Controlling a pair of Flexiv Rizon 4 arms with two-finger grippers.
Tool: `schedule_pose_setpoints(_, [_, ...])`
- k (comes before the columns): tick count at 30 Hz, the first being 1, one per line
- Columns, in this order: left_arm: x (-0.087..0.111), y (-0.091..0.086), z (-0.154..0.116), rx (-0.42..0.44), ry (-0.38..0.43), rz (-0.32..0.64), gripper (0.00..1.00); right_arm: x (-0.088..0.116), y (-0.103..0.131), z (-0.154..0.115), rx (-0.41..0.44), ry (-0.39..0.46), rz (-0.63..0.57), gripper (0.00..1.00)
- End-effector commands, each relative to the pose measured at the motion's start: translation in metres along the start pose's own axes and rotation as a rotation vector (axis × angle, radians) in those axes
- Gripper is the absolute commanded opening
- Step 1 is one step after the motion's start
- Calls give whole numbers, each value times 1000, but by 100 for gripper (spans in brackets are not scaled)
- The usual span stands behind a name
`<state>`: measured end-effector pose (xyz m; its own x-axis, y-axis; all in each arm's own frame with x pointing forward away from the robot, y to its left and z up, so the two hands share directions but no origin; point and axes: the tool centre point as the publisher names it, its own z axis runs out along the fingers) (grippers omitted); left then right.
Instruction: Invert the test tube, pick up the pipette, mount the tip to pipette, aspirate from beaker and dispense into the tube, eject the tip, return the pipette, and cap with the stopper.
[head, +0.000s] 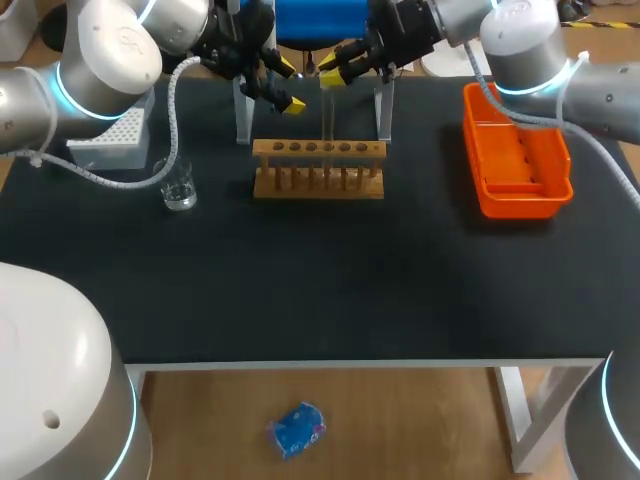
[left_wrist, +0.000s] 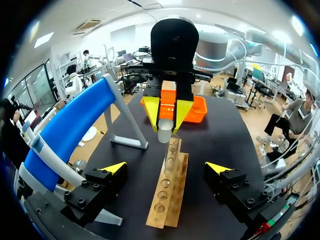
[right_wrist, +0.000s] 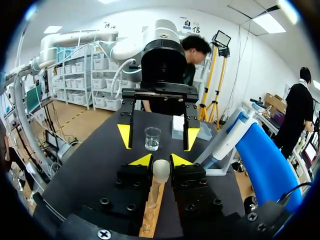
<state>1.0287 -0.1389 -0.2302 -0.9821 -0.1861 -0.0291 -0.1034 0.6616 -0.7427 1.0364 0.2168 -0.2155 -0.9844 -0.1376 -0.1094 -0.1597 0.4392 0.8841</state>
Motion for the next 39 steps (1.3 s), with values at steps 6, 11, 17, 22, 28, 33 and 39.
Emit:
schedule_pose_setpoints(6, [-1,0,1,1,2,1,100,6,-6,-2,4,4,15,0])
schedule_pose_setpoints(11, [-1,0,1,1,2,1,100,5,-10,0,6,6,25,0])
schedule_pose_setpoints(17, [-1,0,1,1,2,1,100,4,-10,2,5,10,27,0])
schedule_pose_setpoints(22, [-1,0,1,1,2,1,100,4,-8,1,4,12,23,0])
schedule_pose_setpoints(28, [-1,0,1,1,2,1,100,1,-2,-5,4,2,11,0])
schedule_pose_setpoints(33, [-1,0,1,1,2,1,100,-1,-2,-6,2,0,7,0])
schedule_pose_setpoints(39, [-1,0,1,1,2,1,100,-2,-6,-2,2,5,15,0])
